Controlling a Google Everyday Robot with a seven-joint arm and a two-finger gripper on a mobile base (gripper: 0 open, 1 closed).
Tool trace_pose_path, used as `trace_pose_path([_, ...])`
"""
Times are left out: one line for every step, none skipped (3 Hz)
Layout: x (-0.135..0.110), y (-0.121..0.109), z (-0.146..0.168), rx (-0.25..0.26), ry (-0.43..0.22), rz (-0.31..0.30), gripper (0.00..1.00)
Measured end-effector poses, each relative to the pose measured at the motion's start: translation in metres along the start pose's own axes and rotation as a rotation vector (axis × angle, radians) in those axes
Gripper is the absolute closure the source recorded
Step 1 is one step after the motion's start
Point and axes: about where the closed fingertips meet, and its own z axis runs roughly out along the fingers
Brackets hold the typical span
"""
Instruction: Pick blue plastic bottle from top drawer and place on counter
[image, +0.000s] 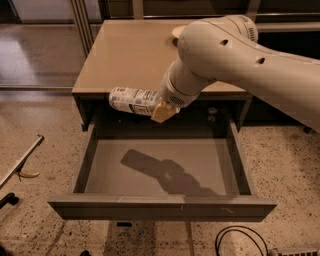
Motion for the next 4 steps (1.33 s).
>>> trace_pose_path([-0.015, -0.023, 0.010, 0.037, 0.036, 0.085, 1.00])
trace_pose_path([-0.031, -0.045, 0.024, 0.049, 0.067, 0.211, 1.00])
trace_pose_path([-0.035, -0.064, 0.036, 0.047, 0.109, 0.340, 1.00])
trace_pose_path([-0.037, -0.064, 0.035, 0.048, 0.108, 0.353, 1.00])
